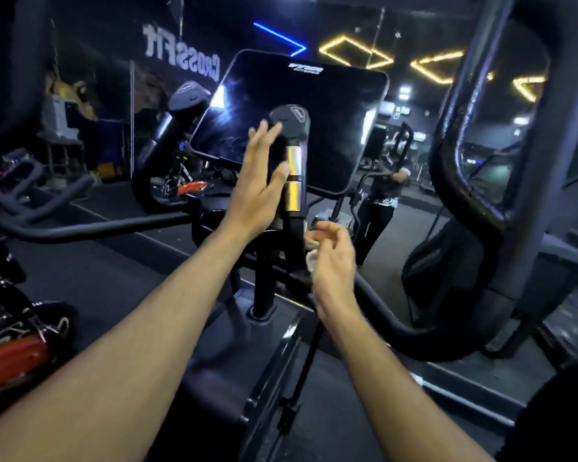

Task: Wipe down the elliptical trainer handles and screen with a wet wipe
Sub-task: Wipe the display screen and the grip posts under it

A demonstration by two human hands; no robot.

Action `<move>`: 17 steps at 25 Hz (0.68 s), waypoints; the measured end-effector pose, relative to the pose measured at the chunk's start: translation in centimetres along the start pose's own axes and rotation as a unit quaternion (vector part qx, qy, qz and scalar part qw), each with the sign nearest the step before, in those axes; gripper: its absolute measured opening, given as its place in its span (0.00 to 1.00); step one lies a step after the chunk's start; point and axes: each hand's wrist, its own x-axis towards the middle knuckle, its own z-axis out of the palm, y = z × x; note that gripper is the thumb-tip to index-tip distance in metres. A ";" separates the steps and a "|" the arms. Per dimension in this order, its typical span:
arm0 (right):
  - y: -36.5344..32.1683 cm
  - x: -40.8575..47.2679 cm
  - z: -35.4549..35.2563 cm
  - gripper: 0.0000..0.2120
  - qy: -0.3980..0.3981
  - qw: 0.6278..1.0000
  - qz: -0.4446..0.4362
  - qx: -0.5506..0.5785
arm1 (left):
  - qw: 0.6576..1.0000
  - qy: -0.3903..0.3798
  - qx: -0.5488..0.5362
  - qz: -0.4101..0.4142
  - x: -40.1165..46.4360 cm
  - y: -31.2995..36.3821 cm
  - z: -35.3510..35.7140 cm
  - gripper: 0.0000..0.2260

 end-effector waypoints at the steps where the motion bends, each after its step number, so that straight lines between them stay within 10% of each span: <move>1: -1.2 -1.0 -0.5 0.14 0.000 0.997 -0.068 -0.039 | 0.999 0.007 -0.037 -0.034 -2.4 -1.3 -0.3 0.23; 3: -3.5 -2.3 -1.2 0.14 -0.080 0.922 -0.309 -0.218 | 0.989 0.002 -0.107 -0.104 -6.8 -2.8 0.3 0.24; 6: -6.6 1.7 0.4 0.09 -0.285 0.547 -0.593 -0.518 | 0.964 0.013 -0.141 -0.225 -12.2 -3.8 1.4 0.20; 9: -8.6 5.9 2.2 0.19 -0.412 0.233 -0.608 -0.637 | 0.928 0.063 -0.161 -0.331 -16.8 -3.7 2.0 0.13; 17: -0.5 3.4 -1.3 0.29 -0.330 -0.009 -0.554 -0.764 | 0.915 0.046 -0.157 -0.368 -20.2 -3.0 -0.9 0.15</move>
